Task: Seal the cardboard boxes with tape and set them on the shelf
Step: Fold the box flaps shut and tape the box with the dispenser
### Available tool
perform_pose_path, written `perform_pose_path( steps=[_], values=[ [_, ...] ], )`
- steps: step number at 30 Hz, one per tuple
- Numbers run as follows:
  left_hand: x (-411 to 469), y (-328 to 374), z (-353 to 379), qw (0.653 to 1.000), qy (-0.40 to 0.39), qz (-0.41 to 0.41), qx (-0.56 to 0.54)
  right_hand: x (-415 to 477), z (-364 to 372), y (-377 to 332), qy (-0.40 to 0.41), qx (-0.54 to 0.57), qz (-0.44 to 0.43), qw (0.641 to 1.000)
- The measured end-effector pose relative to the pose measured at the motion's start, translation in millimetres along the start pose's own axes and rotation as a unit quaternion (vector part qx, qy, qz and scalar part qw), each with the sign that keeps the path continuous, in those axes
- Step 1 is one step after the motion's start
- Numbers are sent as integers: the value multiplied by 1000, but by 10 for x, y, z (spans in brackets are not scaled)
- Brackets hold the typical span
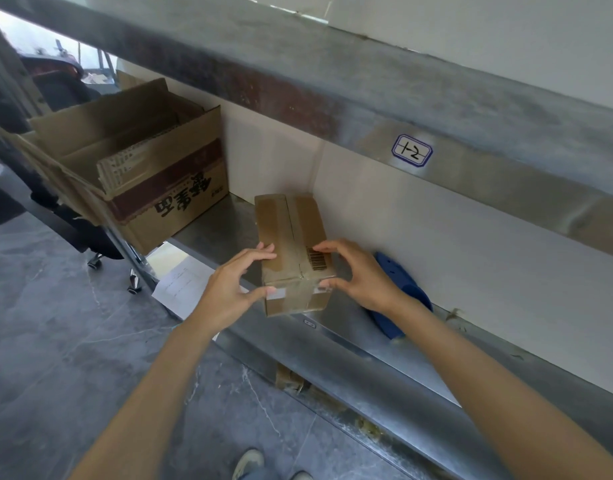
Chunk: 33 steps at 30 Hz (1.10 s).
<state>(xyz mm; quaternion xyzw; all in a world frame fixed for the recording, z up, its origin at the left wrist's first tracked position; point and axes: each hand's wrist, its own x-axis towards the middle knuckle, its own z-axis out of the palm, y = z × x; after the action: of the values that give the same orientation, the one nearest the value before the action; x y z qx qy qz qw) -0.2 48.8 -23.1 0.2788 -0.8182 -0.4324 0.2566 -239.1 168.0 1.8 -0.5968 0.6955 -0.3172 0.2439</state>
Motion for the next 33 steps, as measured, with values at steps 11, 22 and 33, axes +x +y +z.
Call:
perform_pose_path(
  steps=[11,22,33],
  values=[
    [-43,-39,200,998,55,21,31,-73,78,2,15,-19,-20,999],
    [-109,116,392,984,87,97,123,-35,-133,153,39,-55,-24,997],
    [297,-59,-184,994,74,40,73,-236,-71,-53,52,-68,16,996]
  ],
)
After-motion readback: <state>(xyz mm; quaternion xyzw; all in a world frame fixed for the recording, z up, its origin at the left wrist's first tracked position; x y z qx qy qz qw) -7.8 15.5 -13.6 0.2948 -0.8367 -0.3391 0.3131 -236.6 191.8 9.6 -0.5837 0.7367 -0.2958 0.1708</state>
